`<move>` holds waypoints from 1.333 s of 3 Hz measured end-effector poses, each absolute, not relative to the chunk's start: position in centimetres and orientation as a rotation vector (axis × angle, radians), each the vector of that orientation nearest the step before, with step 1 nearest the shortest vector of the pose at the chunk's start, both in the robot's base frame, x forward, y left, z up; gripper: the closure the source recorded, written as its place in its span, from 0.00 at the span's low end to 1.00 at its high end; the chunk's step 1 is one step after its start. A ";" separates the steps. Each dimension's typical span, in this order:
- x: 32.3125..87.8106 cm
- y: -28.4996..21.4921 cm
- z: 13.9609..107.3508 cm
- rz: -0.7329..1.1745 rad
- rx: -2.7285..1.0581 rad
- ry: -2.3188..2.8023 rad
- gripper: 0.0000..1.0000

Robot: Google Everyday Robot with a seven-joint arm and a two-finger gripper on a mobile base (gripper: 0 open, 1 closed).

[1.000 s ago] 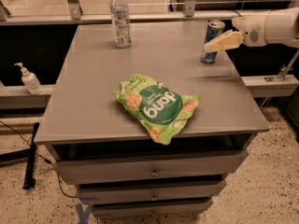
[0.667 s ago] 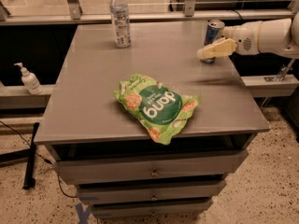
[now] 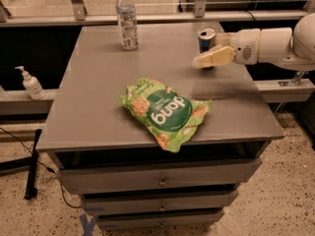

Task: Knock redbull can over

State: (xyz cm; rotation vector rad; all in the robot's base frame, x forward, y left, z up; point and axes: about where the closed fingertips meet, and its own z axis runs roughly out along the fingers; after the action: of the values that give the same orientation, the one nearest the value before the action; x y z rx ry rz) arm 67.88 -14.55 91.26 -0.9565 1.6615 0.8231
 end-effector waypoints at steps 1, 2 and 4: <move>66.4 -12.1 93.6 0.878 -1.025 1.562 0.00; 65.1 -10.6 95.7 0.912 -1.077 1.488 0.00; 64.2 -12.9 95.9 0.857 -1.110 1.475 0.00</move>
Offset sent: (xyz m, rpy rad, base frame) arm -0.0449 0.0506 0.0708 0.0852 -0.1480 0.2243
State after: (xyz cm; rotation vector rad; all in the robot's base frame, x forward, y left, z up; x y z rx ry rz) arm 64.21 -12.86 95.91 -1.1101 1.4751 0.8568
